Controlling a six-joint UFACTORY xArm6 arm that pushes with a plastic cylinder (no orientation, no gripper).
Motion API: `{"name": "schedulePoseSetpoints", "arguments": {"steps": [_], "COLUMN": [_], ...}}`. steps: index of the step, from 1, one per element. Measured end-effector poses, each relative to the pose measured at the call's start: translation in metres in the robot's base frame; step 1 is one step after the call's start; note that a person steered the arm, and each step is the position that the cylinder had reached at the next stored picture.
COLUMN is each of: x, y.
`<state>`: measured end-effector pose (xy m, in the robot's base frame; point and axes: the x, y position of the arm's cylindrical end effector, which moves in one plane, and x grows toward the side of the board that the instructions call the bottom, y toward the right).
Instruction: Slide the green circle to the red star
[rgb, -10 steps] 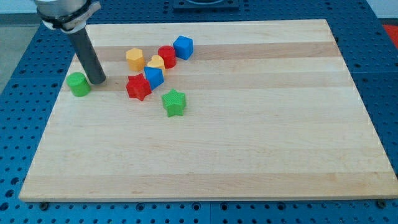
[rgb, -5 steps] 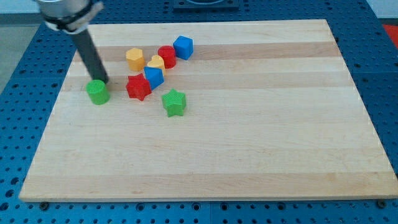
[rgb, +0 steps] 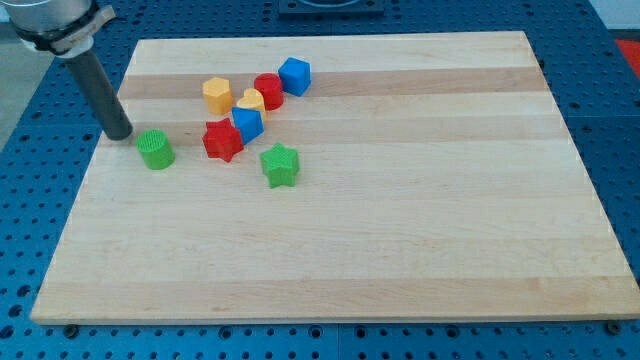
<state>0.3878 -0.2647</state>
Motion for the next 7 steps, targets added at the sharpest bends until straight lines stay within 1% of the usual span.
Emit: {"name": "schedulePoseSetpoints", "arguments": {"steps": [2, 3, 4, 5, 6, 7], "x": [0.042, 0.047, 0.053, 0.073, 0.096, 0.095], "y": [0.068, 0.065, 0.034, 0.03, 0.046, 0.08]}}
